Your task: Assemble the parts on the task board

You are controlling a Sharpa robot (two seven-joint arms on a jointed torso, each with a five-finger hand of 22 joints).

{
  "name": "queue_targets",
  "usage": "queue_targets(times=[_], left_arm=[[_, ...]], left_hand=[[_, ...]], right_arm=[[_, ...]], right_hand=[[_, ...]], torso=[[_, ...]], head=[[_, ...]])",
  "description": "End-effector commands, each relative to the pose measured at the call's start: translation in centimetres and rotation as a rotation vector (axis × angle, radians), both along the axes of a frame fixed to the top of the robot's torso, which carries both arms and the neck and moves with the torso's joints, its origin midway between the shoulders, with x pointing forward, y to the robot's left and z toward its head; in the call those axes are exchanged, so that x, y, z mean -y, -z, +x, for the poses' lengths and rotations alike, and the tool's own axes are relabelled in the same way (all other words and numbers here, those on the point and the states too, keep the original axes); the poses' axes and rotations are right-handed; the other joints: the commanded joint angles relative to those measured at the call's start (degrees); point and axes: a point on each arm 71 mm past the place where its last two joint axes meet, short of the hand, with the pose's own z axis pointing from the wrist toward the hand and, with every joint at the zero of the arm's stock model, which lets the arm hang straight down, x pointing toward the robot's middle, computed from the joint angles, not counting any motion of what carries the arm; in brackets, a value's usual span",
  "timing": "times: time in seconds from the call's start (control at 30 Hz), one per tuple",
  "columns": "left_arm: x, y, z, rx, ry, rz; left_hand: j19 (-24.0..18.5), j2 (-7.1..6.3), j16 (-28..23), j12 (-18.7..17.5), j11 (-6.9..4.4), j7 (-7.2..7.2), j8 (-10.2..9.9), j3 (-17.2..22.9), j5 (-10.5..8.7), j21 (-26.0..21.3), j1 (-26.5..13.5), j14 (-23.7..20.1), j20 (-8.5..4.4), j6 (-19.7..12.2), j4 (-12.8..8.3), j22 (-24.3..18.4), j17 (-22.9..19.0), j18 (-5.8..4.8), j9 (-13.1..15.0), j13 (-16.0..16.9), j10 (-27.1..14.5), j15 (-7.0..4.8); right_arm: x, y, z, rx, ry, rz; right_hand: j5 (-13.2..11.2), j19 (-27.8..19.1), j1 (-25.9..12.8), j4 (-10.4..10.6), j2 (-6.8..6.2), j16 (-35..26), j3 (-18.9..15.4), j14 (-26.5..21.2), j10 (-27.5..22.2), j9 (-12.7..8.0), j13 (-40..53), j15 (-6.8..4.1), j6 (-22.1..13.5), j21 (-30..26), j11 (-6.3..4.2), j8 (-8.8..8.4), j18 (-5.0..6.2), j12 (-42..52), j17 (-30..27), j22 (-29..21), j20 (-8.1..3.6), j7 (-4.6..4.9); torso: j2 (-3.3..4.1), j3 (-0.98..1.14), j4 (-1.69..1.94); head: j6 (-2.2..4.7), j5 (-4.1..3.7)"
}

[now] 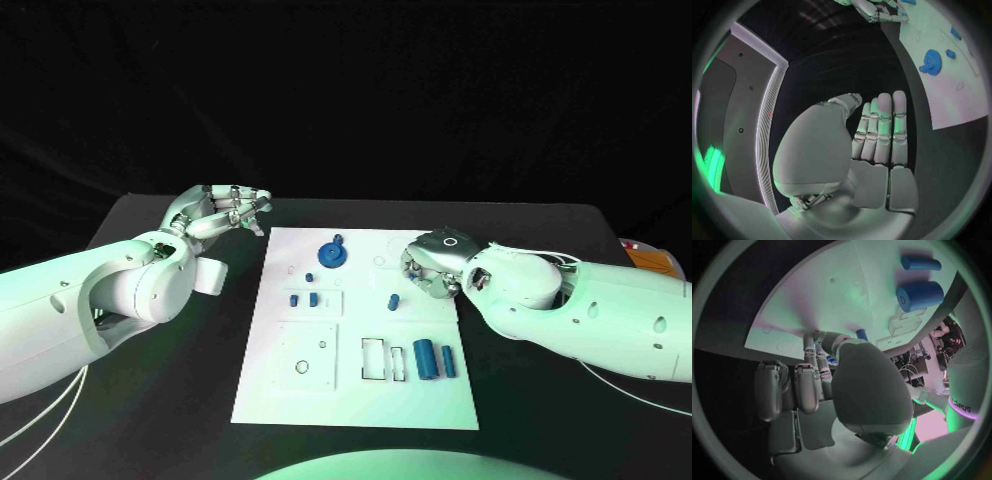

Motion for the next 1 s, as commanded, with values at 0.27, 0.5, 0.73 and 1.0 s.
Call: queue_targets(times=[0.27, 0.5, 0.73, 1.0], left_arm=[[0.2, 0.0, 0.0, -0.011, 0.021, -0.012], [0.2, 0.1, 0.0, -0.016, 0.025, -0.012], [0.1, 0.1, 0.1, -0.02, 0.026, -0.011], [0.1, 0.2, 0.1, -0.023, 0.028, -0.01]], left_hand=[[0.0, 0.34, -0.5, 0.1, 0.17, 0.29, 0.4, 0.0, 0.05, -0.3, 0.5, -0.8, 0.19, -0.5, -0.7, -0.1, -0.1, 0.23, 0.1, 0.0, -1.3, 0.13], [-0.1, 0.31, -0.7, 0.0, 0.39, 0.43, 0.5, -0.1, 0.08, -0.4, 0.5, -1.1, 0.29, -0.7, -0.8, -0.1, -0.1, 0.19, 0.2, -0.2, -2.2, 0.31], [-0.3, 0.29, -0.9, -0.1, 0.58, 0.56, 0.6, -0.1, 0.1, -0.5, 0.6, -1.4, 0.4, -0.9, -0.9, -0.1, -0.2, 0.17, 0.2, -0.3, -2.9, 0.47], [-0.5, 0.25, -1.0, -0.1, 0.76, 0.73, 0.7, -0.1, 0.13, -0.7, 0.6, -1.7, 0.52, -1.2, -1.0, -0.1, -0.2, 0.16, 0.2, -0.4, -3.5, 0.62]], right_arm=[[-0.1, -0.3, -0.5, 0.05, 0.0, 0.043], [0.0, -1.0, -0.5, 0.075, -0.003, 0.075], [0.1, -2.0, -0.8, 0.065, 0.004, 0.103], [-0.9, -3.5, -1.9, 0.059, -0.023, 0.153]], right_hand=[[0.3, 2.0, -0.9, -1.2, 1.1, 0.3, 1.8, 2.9, 2.3, 0.3, -0.2, -0.33, 0.5, 0.5, -1.62, 0.42, -0.65, -0.6, -0.1, 11.2, -0.38, -0.03], [0.2, 2.1, -1.1, -1.4, 1.02, 0.3, 2.0, 2.9, 2.4, 0.4, -0.2, -0.34, 0.5, 0.7, -1.63, 0.45, -0.68, -0.7, -0.1, 11.3, -0.39, -0.04], [0.1, 2.0, -1.4, -1.5, 0.91, 0.3, 2.1, 2.9, 2.5, 0.4, -0.2, -0.34, 0.5, 0.7, -1.63, 0.49, -0.68, -0.8, -0.1, 11.3, -0.4, -0.04], [-0.2, 2.0, -1.9, -1.7, 0.71, 0.3, 2.2, 2.9, 2.6, 0.6, -0.2, -0.35, 0.5, 0.6, -1.64, 0.56, -0.67, -1.0, -0.2, 11.3, -0.4, -0.03]], torso=[[-0.04, 0.0, -0.04], [-0.05, -0.02, 0.01], [-0.02, -0.04, 0.0], [-0.07, -0.06, -0.09]], head=[[0.24, -0.09], [0.43, -0.17], [0.4, -0.07], [0.35, 0.37]])
